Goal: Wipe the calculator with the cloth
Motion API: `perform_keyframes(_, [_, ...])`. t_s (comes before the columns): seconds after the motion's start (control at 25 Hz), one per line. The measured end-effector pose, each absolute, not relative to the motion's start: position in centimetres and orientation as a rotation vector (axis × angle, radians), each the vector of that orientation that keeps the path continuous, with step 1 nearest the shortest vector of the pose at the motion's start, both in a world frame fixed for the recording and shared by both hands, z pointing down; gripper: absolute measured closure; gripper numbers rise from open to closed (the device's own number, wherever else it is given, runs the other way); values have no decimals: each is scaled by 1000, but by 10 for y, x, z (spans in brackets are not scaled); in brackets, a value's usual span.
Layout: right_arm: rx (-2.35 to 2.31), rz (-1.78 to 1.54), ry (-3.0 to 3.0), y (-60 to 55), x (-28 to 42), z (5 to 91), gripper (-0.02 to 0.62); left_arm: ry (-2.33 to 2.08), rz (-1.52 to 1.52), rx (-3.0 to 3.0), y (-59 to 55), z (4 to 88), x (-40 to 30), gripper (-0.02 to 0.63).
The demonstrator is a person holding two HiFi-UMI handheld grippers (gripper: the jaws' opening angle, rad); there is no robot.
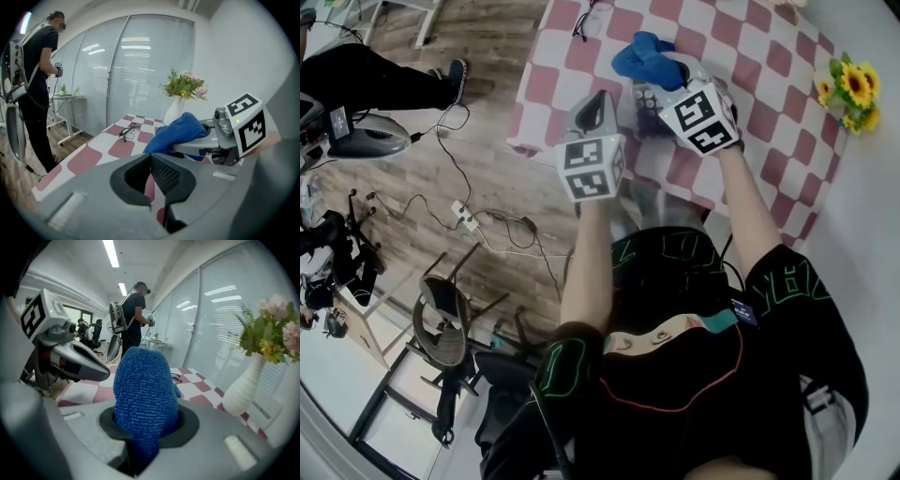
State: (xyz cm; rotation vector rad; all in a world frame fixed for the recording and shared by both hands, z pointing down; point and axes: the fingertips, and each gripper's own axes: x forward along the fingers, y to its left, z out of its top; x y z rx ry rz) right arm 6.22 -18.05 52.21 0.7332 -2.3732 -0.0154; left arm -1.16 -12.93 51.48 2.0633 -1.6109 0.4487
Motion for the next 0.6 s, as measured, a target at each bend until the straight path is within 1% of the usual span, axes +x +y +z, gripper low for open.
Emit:
perform_keyframes(0.2, [612, -158, -2322, -157, 50, 539, 482, -1604, 431, 2068, -134, 512, -11, 595])
perform_keyframes(0.6, [562, -220, -2309, -127, 54, 547, 477, -1602, 429, 2095, -140, 500, -7, 595])
